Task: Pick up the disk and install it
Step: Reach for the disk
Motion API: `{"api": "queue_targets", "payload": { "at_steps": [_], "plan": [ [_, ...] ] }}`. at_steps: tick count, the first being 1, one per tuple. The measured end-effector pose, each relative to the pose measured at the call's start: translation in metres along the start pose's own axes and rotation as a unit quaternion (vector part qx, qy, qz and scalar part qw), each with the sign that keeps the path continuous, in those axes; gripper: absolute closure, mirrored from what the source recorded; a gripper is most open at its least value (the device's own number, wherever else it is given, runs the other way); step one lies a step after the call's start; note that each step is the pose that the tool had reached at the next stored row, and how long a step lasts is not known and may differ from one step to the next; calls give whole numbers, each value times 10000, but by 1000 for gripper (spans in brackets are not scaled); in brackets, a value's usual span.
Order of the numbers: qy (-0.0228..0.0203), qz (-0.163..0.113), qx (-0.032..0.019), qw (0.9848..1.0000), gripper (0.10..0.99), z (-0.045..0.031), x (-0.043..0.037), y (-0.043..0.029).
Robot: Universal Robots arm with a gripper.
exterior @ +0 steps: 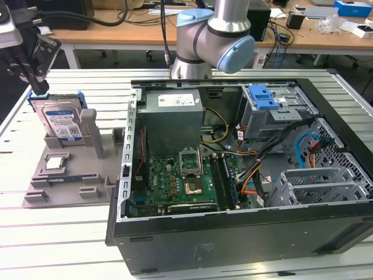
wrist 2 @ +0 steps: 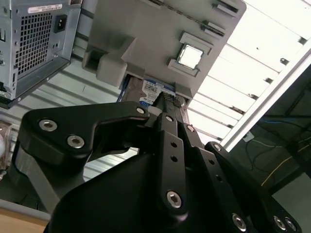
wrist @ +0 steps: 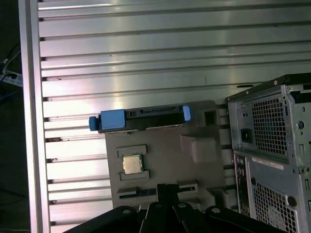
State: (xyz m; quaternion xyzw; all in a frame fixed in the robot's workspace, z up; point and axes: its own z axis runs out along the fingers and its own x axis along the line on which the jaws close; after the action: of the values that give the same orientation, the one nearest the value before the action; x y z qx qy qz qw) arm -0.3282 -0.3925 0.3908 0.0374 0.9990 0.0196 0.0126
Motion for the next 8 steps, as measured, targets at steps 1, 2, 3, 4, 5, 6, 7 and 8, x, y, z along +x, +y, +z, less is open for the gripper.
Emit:
{"api": "queue_targets", "payload": {
  "at_steps": [1, 2, 3, 4, 5, 6, 7, 8],
  "plan": [
    [0, 0, 6, 10000, 980, 2, 22, 12],
    [1, -1, 15, 10000, 980, 4, 57, 27],
    [0, 0, 20, 10000, 980, 7, 82, 34],
    [-1, 0, 22, 10000, 980, 13, 107, 44],
    [-2, 0, 26, 10000, 980, 20, 138, 58],
    [-2, -1, 32, 10000, 980, 28, 171, 73],
    [-1, -1, 36, 10000, 980, 32, 190, 83],
    [-1, -1, 40, 10000, 980, 38, 213, 94]
  ]
}}
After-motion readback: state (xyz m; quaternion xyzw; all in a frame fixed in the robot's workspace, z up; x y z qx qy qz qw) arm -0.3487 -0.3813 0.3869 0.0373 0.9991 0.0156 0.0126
